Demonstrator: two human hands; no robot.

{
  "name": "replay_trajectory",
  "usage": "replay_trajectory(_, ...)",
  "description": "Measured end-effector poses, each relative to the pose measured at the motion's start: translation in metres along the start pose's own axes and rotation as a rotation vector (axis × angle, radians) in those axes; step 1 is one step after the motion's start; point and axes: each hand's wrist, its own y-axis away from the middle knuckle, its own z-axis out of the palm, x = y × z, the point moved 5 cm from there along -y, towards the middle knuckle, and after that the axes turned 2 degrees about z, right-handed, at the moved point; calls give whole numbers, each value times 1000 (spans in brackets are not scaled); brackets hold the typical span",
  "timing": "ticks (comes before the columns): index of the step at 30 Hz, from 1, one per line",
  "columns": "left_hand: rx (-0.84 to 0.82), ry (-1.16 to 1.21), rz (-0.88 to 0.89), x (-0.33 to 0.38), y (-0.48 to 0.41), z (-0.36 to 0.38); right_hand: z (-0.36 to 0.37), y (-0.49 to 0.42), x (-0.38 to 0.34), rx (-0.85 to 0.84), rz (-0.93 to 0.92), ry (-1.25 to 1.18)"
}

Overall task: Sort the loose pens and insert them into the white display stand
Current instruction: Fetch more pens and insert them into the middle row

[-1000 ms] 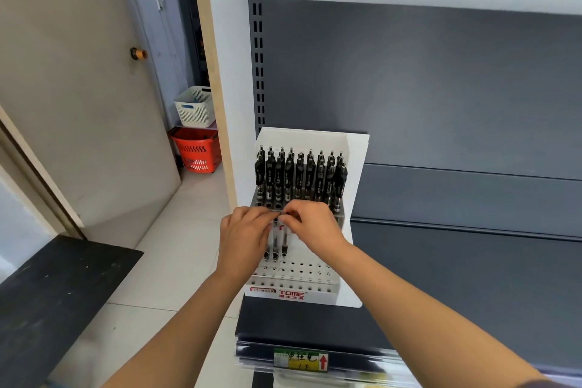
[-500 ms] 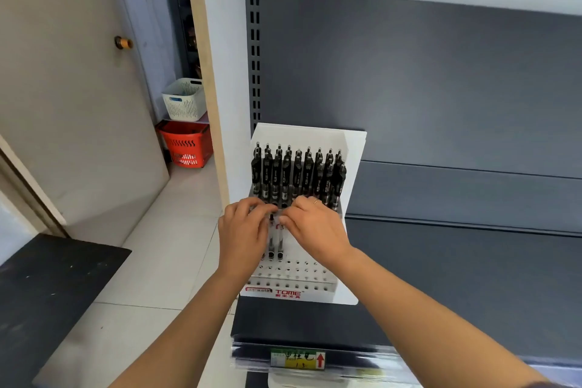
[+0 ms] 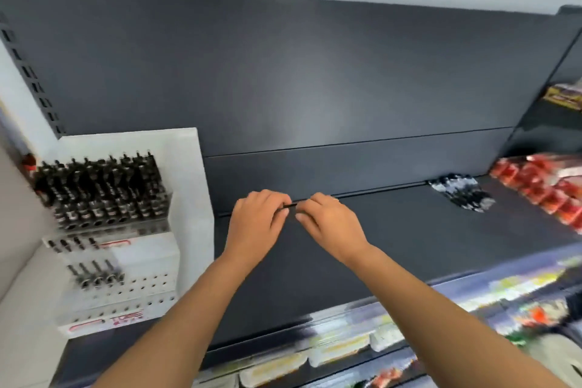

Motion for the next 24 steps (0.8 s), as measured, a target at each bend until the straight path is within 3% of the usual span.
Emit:
replay_trajectory(8,-190,142,120,167,-70,145,-86,85,223,27,320,33)
replay_trajectory(13,-283,148,183,232,-114,212,-114,112,319,48,458,8)
replay_trajectory(19,-486,87,196,265,-168,314,-116,103,415,-32,534,10)
replay_trajectory(24,-732,11,98,263,-208,411,-100,69,487,-185,575,12)
